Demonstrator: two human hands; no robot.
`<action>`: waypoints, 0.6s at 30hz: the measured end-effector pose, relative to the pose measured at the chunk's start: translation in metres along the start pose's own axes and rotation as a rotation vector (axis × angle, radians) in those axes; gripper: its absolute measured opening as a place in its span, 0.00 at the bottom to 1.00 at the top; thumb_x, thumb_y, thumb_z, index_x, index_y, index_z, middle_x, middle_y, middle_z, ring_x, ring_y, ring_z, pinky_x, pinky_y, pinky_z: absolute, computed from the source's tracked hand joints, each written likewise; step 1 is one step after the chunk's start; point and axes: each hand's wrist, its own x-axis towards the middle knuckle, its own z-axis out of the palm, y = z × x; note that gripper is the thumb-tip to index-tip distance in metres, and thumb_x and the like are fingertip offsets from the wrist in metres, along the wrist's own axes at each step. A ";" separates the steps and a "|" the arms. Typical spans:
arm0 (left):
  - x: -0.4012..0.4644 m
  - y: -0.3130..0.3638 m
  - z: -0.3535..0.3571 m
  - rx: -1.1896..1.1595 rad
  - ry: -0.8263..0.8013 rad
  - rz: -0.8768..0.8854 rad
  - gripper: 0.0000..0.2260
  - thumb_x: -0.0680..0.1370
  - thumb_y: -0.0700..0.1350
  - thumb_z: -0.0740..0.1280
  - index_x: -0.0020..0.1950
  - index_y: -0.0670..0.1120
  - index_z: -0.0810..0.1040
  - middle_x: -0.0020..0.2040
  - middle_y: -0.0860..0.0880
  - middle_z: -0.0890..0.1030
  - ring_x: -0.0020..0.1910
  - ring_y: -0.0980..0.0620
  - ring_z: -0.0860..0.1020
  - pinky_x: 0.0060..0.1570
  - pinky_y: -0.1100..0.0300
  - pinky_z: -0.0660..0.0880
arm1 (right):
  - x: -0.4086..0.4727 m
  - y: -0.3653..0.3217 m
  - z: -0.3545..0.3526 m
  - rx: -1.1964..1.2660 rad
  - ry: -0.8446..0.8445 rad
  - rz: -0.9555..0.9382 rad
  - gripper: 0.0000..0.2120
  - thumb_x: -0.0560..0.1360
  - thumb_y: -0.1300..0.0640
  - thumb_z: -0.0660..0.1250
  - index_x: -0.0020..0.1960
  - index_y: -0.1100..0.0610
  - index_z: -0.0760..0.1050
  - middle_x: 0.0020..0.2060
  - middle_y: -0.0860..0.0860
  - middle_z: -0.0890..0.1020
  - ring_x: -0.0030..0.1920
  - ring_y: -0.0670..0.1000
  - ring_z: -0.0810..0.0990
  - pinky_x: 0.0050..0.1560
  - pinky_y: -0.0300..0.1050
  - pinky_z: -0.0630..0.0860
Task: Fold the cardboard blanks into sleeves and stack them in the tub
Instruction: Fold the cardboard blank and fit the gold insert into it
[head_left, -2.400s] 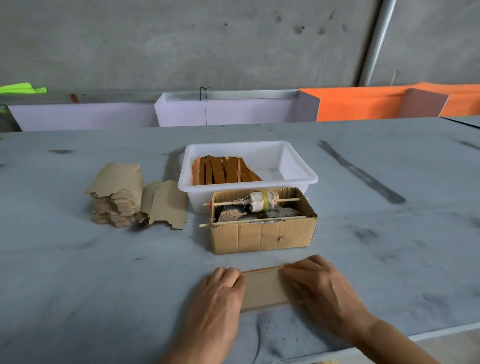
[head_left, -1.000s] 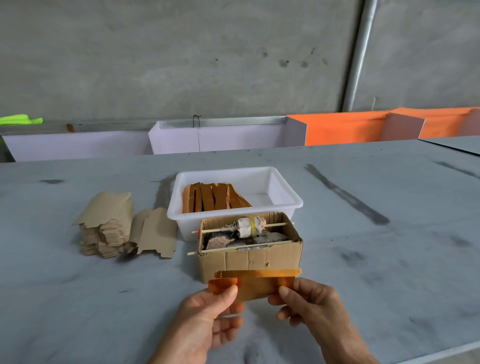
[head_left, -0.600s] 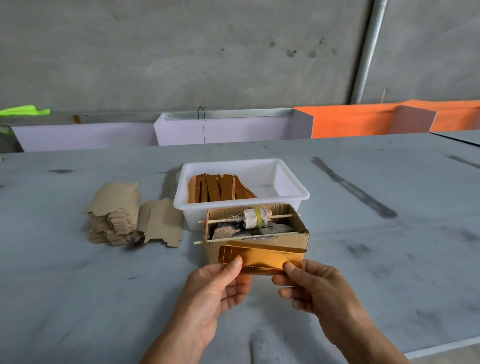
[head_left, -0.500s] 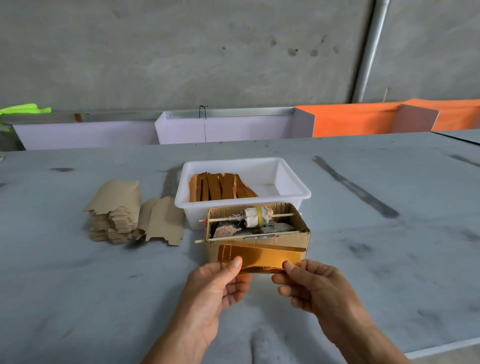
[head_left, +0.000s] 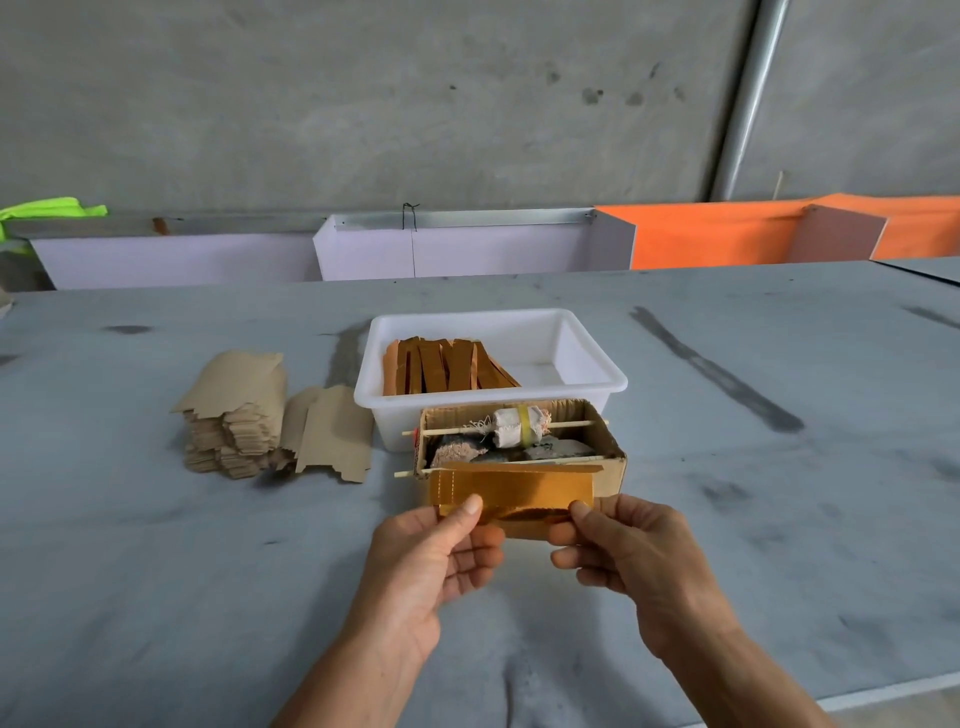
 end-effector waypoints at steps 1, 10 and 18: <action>0.000 0.000 0.000 0.011 0.001 0.013 0.05 0.74 0.40 0.70 0.42 0.39 0.78 0.33 0.41 0.83 0.27 0.50 0.80 0.26 0.63 0.76 | 0.000 -0.001 0.000 -0.005 0.005 0.005 0.06 0.77 0.62 0.64 0.45 0.65 0.76 0.33 0.57 0.84 0.28 0.50 0.82 0.26 0.37 0.75; 0.001 -0.004 0.001 0.013 0.004 -0.016 0.03 0.74 0.38 0.70 0.41 0.39 0.79 0.33 0.42 0.83 0.28 0.51 0.80 0.27 0.63 0.77 | 0.003 -0.005 -0.002 0.025 0.036 0.085 0.05 0.77 0.61 0.66 0.45 0.62 0.76 0.31 0.56 0.84 0.26 0.49 0.80 0.22 0.37 0.72; 0.003 -0.009 0.001 0.018 0.065 0.063 0.05 0.73 0.35 0.70 0.38 0.40 0.78 0.29 0.46 0.81 0.28 0.53 0.77 0.31 0.61 0.75 | 0.004 -0.001 -0.003 0.042 0.041 0.087 0.05 0.74 0.60 0.69 0.41 0.62 0.77 0.33 0.56 0.84 0.28 0.48 0.81 0.26 0.38 0.74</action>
